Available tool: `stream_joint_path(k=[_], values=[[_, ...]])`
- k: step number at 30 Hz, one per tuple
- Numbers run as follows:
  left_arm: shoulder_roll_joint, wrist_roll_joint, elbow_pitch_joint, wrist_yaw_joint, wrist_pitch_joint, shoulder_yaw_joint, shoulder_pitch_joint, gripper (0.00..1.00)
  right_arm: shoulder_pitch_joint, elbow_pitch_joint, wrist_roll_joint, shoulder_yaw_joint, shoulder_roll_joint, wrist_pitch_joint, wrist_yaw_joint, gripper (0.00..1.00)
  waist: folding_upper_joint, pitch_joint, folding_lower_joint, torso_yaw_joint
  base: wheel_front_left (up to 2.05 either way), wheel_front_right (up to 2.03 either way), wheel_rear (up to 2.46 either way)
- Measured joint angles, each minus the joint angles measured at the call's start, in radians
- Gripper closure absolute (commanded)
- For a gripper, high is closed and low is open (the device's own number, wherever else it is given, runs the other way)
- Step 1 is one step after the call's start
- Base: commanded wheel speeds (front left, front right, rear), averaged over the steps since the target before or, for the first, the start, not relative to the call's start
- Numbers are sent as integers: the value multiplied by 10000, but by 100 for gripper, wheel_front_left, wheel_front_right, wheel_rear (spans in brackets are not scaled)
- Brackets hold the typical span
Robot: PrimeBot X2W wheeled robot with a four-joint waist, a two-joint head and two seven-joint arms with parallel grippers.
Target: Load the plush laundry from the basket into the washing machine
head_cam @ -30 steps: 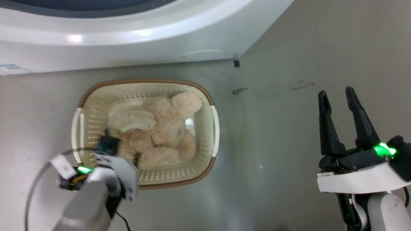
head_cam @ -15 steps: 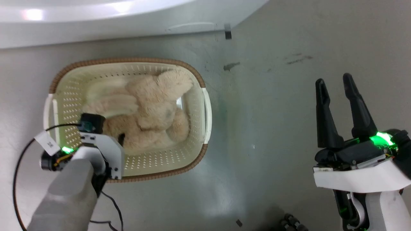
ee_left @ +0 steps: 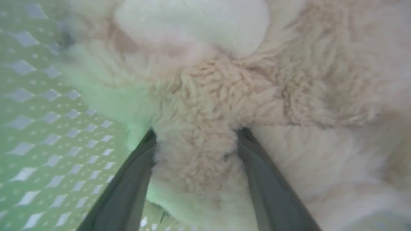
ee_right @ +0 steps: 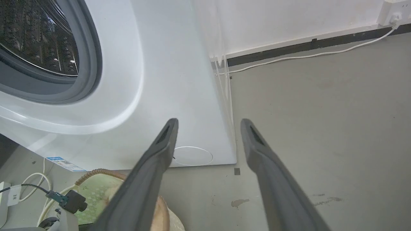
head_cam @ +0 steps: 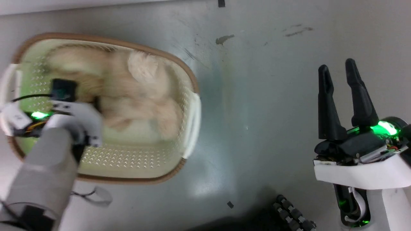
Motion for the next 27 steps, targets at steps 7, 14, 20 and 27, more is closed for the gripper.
stream_joint_path(k=[7,14,20,27], values=[[-497,-2,13,-328,-263,-460,16,100,-26,96,-4,21,-2,-42,0,0,0,-132,0,-34,0,0,0],[-683,-357,-19,-330,-397,-754,525,100,-25,253,-38,-35,-2,-42,0,0,0,-791,1,28,0,0,0],[-769,-679,-336,-330,-625,-928,1004,100,3,383,-188,-138,-2,-42,0,0,1,-1467,0,128,0,0,0],[-796,-899,-882,-330,-842,-1133,1681,100,279,548,-537,-224,-2,-42,0,0,0,-2648,-1,395,0,0,0]])
